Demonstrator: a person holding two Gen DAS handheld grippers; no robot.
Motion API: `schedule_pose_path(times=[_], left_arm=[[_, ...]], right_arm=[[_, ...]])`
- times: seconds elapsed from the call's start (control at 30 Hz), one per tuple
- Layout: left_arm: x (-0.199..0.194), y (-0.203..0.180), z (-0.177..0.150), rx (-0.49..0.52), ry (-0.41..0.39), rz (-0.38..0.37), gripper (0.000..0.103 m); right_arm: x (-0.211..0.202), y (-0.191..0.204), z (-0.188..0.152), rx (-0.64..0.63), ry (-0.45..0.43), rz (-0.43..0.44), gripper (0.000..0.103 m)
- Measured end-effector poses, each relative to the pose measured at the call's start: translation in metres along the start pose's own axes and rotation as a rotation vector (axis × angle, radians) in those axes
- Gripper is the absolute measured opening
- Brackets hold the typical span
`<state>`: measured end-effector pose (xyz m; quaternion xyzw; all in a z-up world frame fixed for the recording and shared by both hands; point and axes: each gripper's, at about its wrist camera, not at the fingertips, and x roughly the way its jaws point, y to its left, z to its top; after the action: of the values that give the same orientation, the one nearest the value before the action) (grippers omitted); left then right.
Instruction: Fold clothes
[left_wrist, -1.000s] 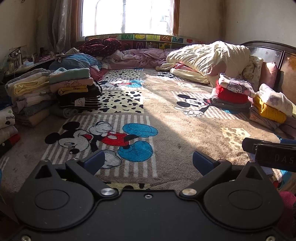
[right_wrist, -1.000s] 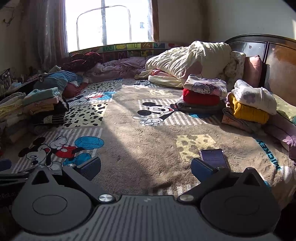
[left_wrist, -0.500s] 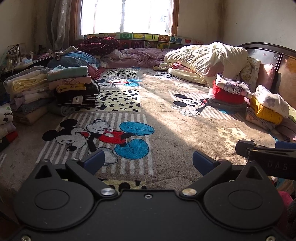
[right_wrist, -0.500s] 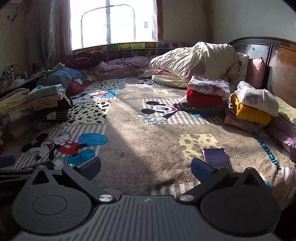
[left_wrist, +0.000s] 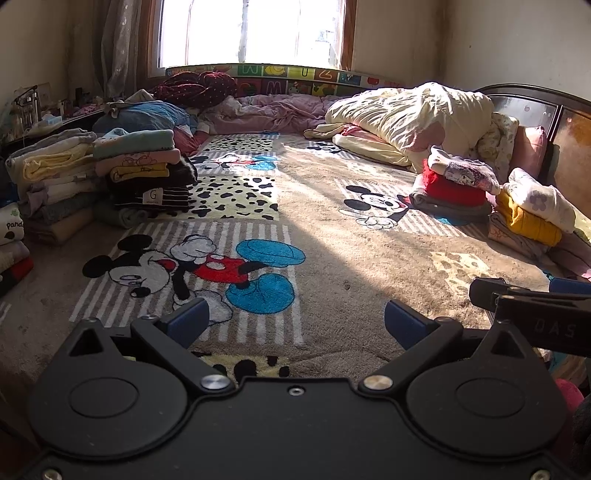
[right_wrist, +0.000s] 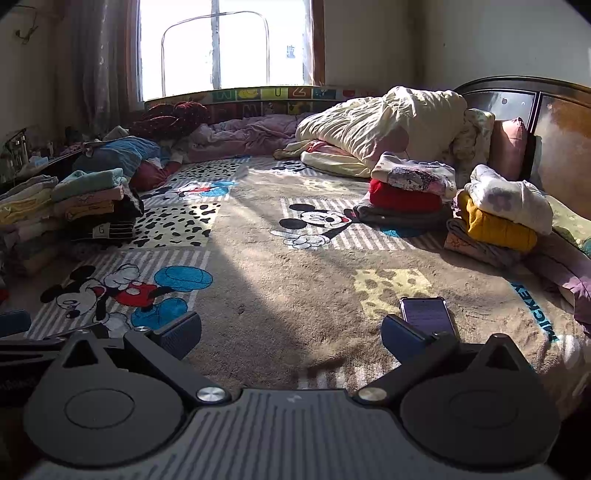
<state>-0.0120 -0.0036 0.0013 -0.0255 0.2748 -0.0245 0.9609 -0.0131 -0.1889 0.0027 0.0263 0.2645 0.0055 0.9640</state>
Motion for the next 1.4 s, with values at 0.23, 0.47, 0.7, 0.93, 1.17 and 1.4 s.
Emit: schedule_pose_path(times=[0.23, 0.47, 0.7, 0.93, 1.17, 1.4], left_arm=[[0.001, 0.000, -0.001, -0.002, 0.003, 0.000, 0.103], [0.002, 0.000, -0.002, -0.001, 0.006, -0.002, 0.103], [0.002, 0.001, -0.002, -0.003, 0.006, 0.002, 0.103], [-0.001, 0.000, 0.000, 0.005, 0.003, 0.006, 0.103], [-0.008, 0.004, 0.006, -0.020, -0.003, 0.015, 0.103], [-0.006, 0.030, 0.014, -0.102, -0.012, 0.027, 0.103]], right_arm=[[0.000, -0.001, -0.001, -0.003, 0.002, 0.000, 0.103], [0.001, -0.002, -0.002, -0.005, 0.005, -0.003, 0.103], [0.002, 0.002, -0.003, -0.011, 0.006, -0.003, 0.103], [0.002, 0.007, -0.003, -0.011, 0.004, -0.004, 0.103], [-0.001, 0.008, 0.001, 0.000, -0.007, 0.010, 0.103], [-0.005, 0.002, 0.008, 0.035, -0.048, 0.063, 0.103]])
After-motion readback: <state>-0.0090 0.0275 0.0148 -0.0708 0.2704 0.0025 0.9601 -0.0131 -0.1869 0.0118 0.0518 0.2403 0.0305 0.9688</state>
